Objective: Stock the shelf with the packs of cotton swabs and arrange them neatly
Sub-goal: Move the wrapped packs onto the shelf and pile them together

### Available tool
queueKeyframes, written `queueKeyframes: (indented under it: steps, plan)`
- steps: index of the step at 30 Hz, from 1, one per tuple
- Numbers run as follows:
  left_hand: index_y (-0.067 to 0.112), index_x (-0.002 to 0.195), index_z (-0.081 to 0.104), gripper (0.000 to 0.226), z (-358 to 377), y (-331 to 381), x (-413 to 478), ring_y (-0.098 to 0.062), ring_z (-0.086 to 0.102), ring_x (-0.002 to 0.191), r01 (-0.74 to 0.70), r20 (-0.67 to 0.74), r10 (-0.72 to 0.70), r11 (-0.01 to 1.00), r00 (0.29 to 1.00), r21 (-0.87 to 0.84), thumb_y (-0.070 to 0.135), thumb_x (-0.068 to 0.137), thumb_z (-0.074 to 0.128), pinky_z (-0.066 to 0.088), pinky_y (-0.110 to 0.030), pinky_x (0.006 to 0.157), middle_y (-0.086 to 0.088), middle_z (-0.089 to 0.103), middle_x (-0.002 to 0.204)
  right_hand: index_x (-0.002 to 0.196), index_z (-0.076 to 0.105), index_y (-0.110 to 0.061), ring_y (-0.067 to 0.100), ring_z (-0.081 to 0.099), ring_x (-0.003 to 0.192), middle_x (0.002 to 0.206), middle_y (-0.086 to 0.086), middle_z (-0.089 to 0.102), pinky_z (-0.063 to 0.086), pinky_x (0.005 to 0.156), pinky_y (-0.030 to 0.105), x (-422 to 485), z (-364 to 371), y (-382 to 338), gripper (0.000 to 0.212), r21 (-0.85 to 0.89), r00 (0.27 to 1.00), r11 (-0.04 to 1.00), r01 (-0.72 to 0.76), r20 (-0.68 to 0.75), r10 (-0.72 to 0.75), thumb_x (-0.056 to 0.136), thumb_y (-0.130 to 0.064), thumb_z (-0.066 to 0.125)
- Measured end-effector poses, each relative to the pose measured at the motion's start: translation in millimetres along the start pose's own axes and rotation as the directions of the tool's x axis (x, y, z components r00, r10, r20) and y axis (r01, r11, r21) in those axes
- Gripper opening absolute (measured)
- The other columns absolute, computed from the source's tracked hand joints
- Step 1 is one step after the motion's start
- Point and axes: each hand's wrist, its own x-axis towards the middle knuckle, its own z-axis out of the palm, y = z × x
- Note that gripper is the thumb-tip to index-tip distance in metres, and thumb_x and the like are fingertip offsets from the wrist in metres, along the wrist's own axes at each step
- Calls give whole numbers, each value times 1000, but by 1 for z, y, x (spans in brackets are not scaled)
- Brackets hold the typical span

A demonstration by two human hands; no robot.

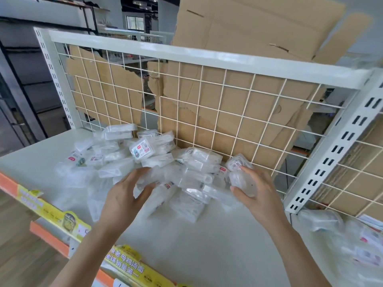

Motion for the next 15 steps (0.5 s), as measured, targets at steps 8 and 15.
queueKeyframes:
  steps: [8, 15]
  plan:
    - [37, 116, 50, 37, 13, 54, -19, 5, 51, 83, -117, 100, 136, 978, 986, -170, 51, 83, 44, 38, -2, 69, 36, 54, 103, 124, 57, -29, 13, 48, 114, 122, -4, 49, 36, 86, 19, -57, -65, 26, 54, -42, 990, 998, -52, -131, 46, 74, -33, 77]
    - [35, 117, 50, 35, 56, 107, -40, 5, 51, 85, -197, 187, 245, 950, 951, -241, 48, 85, 45, 35, -1, 72, 42, 50, 104, 125, 55, -31, 16, 45, 121, 132, -3, 48, 38, 88, 27, -130, -137, 64, 55, -118, 954, 971, -206, -245, 173, 75, -35, 76]
